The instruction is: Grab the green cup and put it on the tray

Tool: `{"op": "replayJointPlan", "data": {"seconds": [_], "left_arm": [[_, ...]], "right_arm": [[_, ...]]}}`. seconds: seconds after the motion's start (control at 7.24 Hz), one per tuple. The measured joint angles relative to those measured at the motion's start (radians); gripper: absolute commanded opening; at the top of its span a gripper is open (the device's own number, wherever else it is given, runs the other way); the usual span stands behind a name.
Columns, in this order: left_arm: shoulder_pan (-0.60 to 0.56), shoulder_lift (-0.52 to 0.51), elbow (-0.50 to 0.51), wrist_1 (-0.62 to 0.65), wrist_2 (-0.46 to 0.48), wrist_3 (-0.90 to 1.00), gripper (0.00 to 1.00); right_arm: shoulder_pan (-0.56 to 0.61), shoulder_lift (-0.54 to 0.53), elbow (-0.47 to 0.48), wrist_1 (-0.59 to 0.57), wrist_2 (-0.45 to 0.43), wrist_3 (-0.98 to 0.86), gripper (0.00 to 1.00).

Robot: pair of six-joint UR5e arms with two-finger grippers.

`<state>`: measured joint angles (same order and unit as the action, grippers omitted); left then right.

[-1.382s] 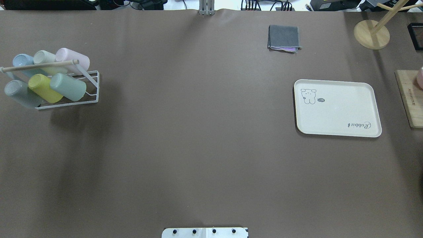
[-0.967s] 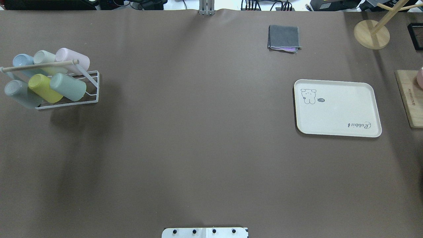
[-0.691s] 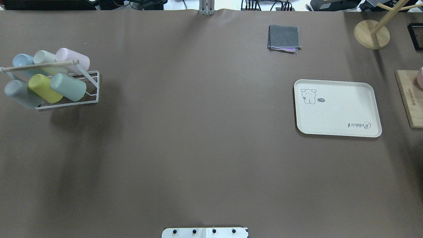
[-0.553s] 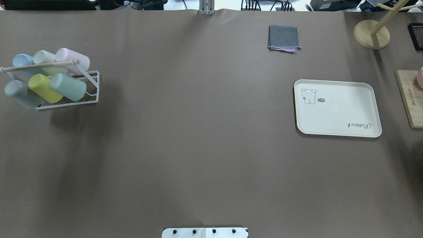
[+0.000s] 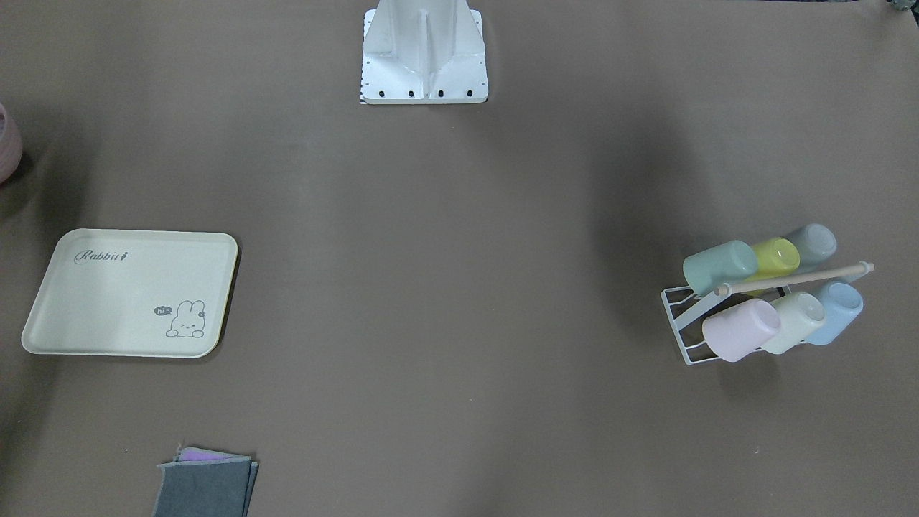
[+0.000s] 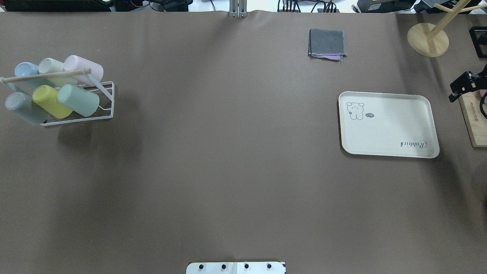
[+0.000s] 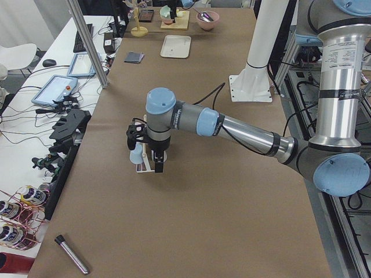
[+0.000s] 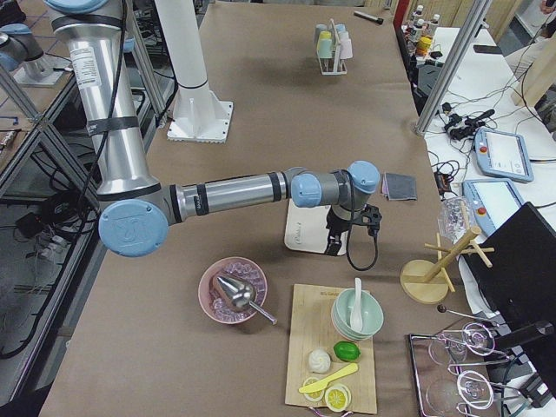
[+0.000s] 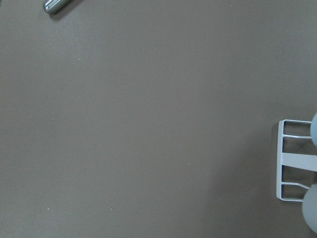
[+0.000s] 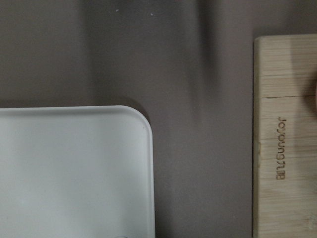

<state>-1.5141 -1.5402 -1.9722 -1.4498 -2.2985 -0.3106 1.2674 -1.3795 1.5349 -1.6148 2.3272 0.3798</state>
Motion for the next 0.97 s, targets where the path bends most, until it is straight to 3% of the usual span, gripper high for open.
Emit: {"op": "replayJointPlan", "data": {"seconds": [0.41, 0.69, 0.97], "left_arm": [[0.248, -0.012, -0.166, 0.003, 0.055, 0.006, 0.98], [0.474, -0.049, -0.258, -0.003, 0.267, 0.091, 0.98], [0.682, -0.057, -0.304, 0.004, 0.533, 0.316, 0.98]], "right_arm": [[-0.073, 0.011, -0.101, 0.184, -0.003, 0.129, 0.96], [-0.096, 0.001, -0.115, 0.210, -0.007, 0.157, 0.90], [-0.104, -0.007, -0.137, 0.213, -0.007, 0.161, 0.86]]}}
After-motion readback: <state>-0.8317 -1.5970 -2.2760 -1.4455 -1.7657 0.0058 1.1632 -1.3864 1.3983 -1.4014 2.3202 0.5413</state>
